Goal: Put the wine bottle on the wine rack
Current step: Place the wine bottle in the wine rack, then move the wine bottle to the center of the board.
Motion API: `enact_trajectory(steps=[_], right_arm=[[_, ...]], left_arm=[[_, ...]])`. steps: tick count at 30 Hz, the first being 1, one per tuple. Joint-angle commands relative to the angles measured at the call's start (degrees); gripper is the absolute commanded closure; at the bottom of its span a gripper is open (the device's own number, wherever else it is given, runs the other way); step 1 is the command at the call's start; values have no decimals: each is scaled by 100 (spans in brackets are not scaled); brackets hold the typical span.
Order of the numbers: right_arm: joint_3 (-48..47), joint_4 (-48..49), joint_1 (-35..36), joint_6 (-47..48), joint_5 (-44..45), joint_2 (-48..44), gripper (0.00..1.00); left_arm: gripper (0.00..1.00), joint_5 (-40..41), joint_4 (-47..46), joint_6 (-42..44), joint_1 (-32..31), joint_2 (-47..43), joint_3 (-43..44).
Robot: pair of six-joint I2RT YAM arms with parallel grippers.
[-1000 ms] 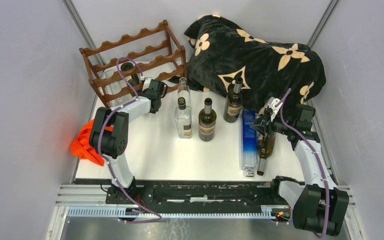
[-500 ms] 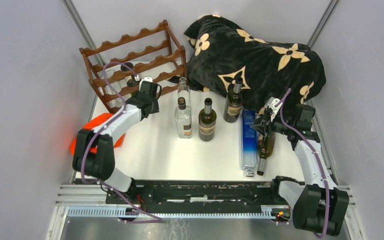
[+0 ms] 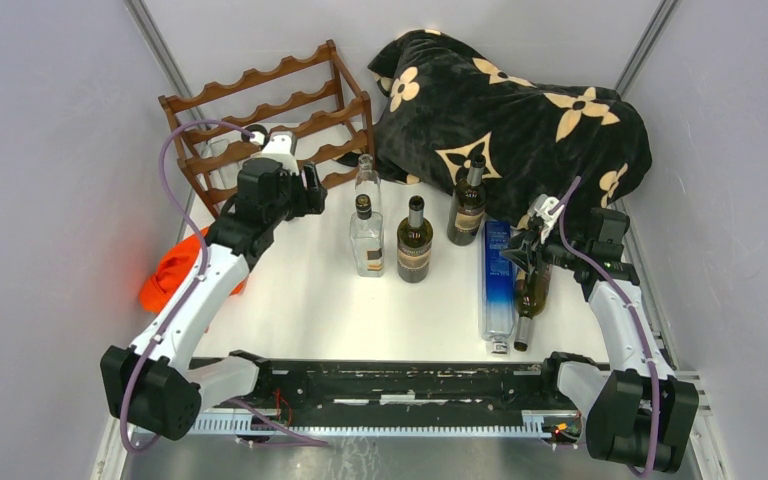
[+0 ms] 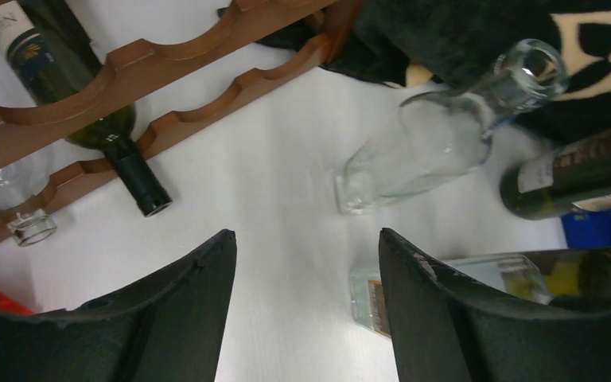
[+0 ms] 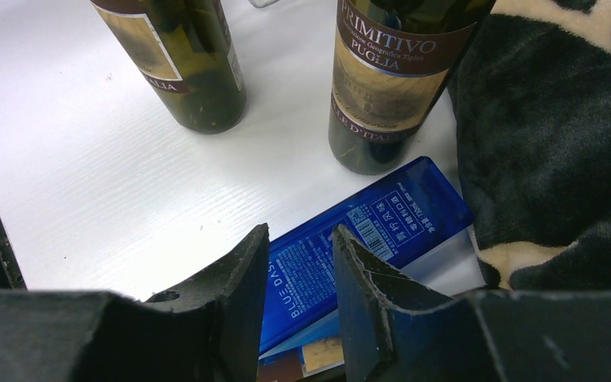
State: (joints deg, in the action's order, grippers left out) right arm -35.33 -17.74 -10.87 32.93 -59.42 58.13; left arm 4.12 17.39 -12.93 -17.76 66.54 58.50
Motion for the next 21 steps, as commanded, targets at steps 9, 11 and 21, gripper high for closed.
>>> enact_trajectory(steps=[9,11,21], right_arm=[[-237,56,83,139,-27,-117,57],[-229,55,103,152,-26,-118,57],[-230,33,226,278,9,-109,50]], left_arm=[[15,-1517,-646,-538,-15,-1740,-645],[15,-1590,-657,-660,-14,-2008,-746],[18,-2663,-711,-1262,-12,-2766,-1120]])
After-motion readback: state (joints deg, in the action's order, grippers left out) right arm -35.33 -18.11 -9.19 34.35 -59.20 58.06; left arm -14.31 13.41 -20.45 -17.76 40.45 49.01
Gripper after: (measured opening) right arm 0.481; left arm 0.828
